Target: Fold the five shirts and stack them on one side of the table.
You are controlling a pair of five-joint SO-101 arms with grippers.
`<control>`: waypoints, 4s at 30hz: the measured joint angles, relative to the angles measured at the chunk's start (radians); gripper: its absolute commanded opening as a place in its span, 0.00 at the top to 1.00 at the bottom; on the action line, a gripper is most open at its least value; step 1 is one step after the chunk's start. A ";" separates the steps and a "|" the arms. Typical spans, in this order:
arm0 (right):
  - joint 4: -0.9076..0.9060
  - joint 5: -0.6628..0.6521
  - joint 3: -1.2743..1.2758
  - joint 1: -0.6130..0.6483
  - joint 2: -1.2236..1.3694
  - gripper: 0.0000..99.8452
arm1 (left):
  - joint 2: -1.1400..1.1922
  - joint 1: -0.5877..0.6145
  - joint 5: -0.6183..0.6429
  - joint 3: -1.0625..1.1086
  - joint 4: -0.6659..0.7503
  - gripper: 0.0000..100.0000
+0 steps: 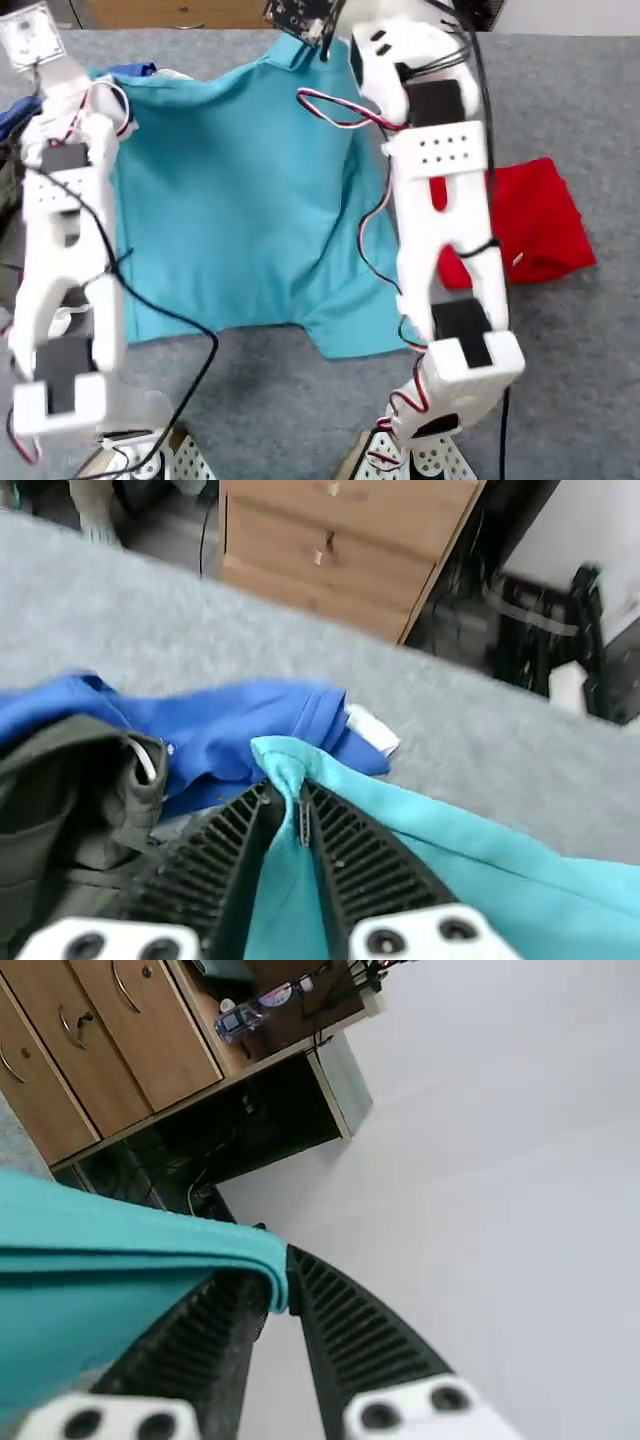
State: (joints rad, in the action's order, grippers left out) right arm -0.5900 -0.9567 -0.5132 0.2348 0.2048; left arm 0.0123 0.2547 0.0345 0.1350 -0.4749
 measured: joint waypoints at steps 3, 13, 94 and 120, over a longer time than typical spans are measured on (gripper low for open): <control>0.011 0.018 0.009 0.002 0.014 1.00 | 0.081 0.020 0.000 -0.087 -0.068 0.98; -0.370 0.077 -0.003 -0.025 0.012 1.00 | 0.094 0.072 -0.087 -0.269 -0.506 0.98; -0.934 -0.167 1.585 -0.219 -1.235 0.95 | -0.443 -0.003 -0.241 0.806 -0.443 0.98; -0.967 -0.239 1.237 -0.219 -1.235 1.00 | -0.446 0.115 -0.282 0.172 -1.034 0.96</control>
State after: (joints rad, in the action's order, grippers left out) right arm -1.5566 -1.1960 0.7234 0.0153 -1.0303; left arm -0.4342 0.3698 -0.2478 0.3069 -1.5090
